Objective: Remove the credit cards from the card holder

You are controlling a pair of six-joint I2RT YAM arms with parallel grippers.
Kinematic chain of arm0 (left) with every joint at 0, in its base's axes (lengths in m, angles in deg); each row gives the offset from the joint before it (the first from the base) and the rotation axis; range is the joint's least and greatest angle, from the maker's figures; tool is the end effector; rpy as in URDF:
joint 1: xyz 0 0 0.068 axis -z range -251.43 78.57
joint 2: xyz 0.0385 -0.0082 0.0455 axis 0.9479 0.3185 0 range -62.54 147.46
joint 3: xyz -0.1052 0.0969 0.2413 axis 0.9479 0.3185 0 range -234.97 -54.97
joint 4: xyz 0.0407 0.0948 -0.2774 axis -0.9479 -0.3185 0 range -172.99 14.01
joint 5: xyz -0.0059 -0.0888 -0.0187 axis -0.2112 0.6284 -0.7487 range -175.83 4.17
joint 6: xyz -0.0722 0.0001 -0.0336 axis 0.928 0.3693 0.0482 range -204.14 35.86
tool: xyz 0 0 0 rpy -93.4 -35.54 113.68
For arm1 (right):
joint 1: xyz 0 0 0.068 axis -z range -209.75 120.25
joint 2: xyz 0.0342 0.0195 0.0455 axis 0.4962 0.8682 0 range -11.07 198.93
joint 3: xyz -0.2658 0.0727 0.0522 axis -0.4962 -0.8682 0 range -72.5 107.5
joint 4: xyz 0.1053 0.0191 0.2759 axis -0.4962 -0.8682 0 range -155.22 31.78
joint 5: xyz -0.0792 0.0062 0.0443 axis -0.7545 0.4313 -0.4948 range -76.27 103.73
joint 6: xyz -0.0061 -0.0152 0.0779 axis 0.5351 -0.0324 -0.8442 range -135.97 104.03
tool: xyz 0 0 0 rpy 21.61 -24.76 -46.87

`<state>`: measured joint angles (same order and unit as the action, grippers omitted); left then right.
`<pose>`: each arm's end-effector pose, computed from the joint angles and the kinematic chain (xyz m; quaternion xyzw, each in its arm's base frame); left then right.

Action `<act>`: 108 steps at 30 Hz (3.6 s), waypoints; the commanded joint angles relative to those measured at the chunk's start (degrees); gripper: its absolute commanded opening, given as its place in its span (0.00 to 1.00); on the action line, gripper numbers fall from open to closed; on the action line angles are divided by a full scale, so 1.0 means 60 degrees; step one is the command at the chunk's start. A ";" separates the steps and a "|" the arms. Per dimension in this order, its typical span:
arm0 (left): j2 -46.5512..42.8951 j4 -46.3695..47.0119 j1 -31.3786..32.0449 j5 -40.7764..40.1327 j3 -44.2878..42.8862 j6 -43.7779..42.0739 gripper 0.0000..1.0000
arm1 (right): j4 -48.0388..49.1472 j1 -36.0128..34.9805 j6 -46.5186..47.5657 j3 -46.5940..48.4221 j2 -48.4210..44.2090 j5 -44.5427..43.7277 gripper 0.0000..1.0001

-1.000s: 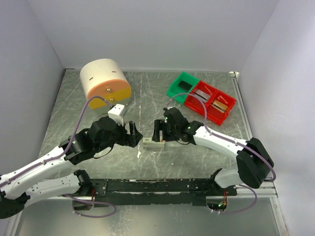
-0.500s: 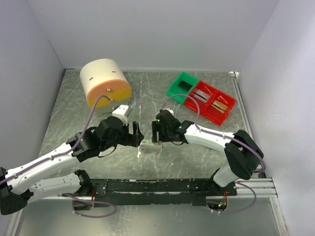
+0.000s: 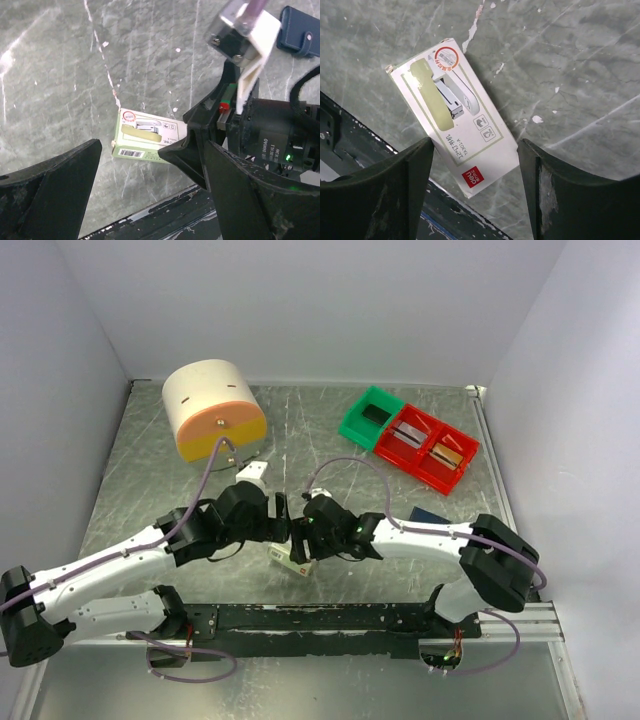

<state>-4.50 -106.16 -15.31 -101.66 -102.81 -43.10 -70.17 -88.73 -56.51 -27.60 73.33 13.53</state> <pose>0.1663 -0.2142 0.2627 0.0606 0.8988 -0.2290 0.3688 0.1742 0.2893 0.1398 -0.1507 0.9318 0.2510 0.2145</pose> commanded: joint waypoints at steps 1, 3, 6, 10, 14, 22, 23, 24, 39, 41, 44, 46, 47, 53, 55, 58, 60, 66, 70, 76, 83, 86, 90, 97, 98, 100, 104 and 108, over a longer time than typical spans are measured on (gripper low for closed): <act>-0.0170 -0.0741 0.0066 -0.1206 0.0215 0.1325 0.96 | 0.0789 -0.0367 -0.0812 -0.0614 0.0457 0.1008 0.67; -0.0463 -0.1383 0.0070 -0.1959 0.0208 0.2134 0.96 | 0.1668 -0.0594 -0.1428 -0.0575 0.0820 0.1328 0.67; -0.1159 -0.2384 0.0066 -0.2787 0.0154 0.2974 0.95 | 0.2755 -0.0687 -0.2197 -0.0215 0.1847 0.1815 0.66; -0.2283 -0.3724 0.0066 -0.3621 -0.0066 0.3969 0.95 | 0.3019 -0.0808 -0.2477 0.1078 0.3300 0.1923 0.65; -0.3310 -0.5057 0.0067 -0.4204 -0.0367 0.4866 0.95 | 0.3611 -0.0919 -0.2618 0.2743 0.4687 0.2694 0.66; -0.4778 -0.5550 0.0066 -0.4155 -0.0780 0.4519 0.95 | 0.3984 -0.0753 -0.2382 0.4641 0.5356 0.2894 0.70; -0.4828 -0.5251 0.0073 -0.3938 -0.0746 0.4155 0.96 | 0.3774 -0.0637 -0.2266 0.4362 0.4892 0.2430 0.71; -0.4858 -0.4952 0.0074 -0.3696 -0.0683 0.3833 0.95 | 0.3541 -0.0478 -0.2194 0.4009 0.4458 0.2004 0.72; 0.1033 0.0414 -0.0062 -0.0191 0.0689 0.2089 0.95 | -0.0752 0.2149 -0.1477 -0.0038 -0.2599 -0.3290 0.77; 0.1858 0.0964 -0.0226 0.0209 0.0855 0.2186 0.95 | -0.1247 0.2245 -0.1308 0.0182 -0.2795 -0.3457 0.78; 0.2589 0.1176 -0.0671 0.0436 0.1176 0.2530 0.96 | -0.1592 0.2245 -0.1221 0.0299 -0.2896 -0.3304 0.79; 0.2660 0.1109 -0.1107 0.0526 0.1563 0.2783 0.95 | -0.1601 0.2250 -0.1213 0.0249 -0.2877 -0.3037 0.79; 0.2508 0.1027 -0.1410 0.0630 0.1810 0.2936 0.95 | -0.1547 0.2243 -0.1213 0.0219 -0.2857 -0.2893 0.79; 0.0183 -0.0014 -0.3663 0.0694 0.3396 0.3484 0.95 | -0.1376 0.2246 -0.1272 0.0268 -0.2353 -0.2343 0.79; -0.0681 -0.0510 -0.4403 0.0450 0.3612 0.3460 0.95 | -0.1377 0.2247 -0.1237 0.0380 -0.2159 -0.2243 0.79; -0.1384 -0.0967 -0.5174 0.0183 0.3537 0.3010 0.95 | -0.1422 0.2244 -0.1167 0.0570 -0.1879 -0.2171 0.79; -0.1396 -0.1198 -0.5398 0.0077 0.3212 0.2725 0.95 | -0.1556 0.2245 -0.1134 0.0725 -0.1750 -0.2163 0.79; -0.0579 0.0500 -0.5408 0.1263 0.1942 0.1287 0.95 | -0.1881 0.2244 -0.1063 0.0764 -0.1891 -0.2484 0.79; 0.0947 0.3567 -0.5398 0.4270 0.1158 -0.0167 0.95 | -0.2049 0.2264 -0.1023 0.0653 -0.2116 -0.2835 0.79; 0.4160 0.2291 -0.5397 0.1367 -0.1649 -0.0786 0.95 | -0.2546 0.2274 -0.1045 0.0708 -0.2282 -0.2946 0.79; 0.5210 0.2945 -0.5907 -0.0465 -0.1959 -0.1110 0.95 | -0.2993 0.2289 -0.1038 0.0508 -0.2676 -0.3159 0.80; 0.5071 0.3422 -0.6452 -0.0624 -0.1572 -0.1340 0.96 | -0.3121 0.2299 -0.0960 0.0470 -0.2729 -0.3347 0.80; 0.4787 0.4256 -0.7248 -0.0217 -0.1020 -0.1757 0.95 | -0.3367 0.2403 -0.0809 0.0555 -0.2658 -0.3692 0.80; 0.5403 0.3469 -0.8121 -0.0132 -0.1487 -0.1985 0.96 | -0.3316 0.2779 -0.0593 0.0572 -0.2663 -0.3577 0.81; 0.5382 0.3347 -0.8168 -0.0338 -0.1445 -0.1933 0.95 | -0.3296 0.2807 -0.0584 0.0572 -0.2669 -0.3539 0.81; 0.5219 0.3238 -0.8368 -0.0272 -0.1264 -0.1765 0.96 | -0.3303 0.2854 -0.0583 0.0565 -0.2658 -0.3473 0.81; 0.4418 0.3110 -0.8445 0.0589 -0.0765 -0.1535 0.96 | -0.3165 0.2912 -0.0504 0.0471 -0.2633 -0.3387 0.81; 0.2936 0.3406 -0.8225 0.2816 0.0084 -0.1265 0.95 | -0.3505 0.3209 -0.0258 0.0769 -0.2467 -0.4012 0.81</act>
<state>21.73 -86.49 -65.60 -97.23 -106.02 -52.67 -89.58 -71.36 -59.78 -24.32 57.86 -6.67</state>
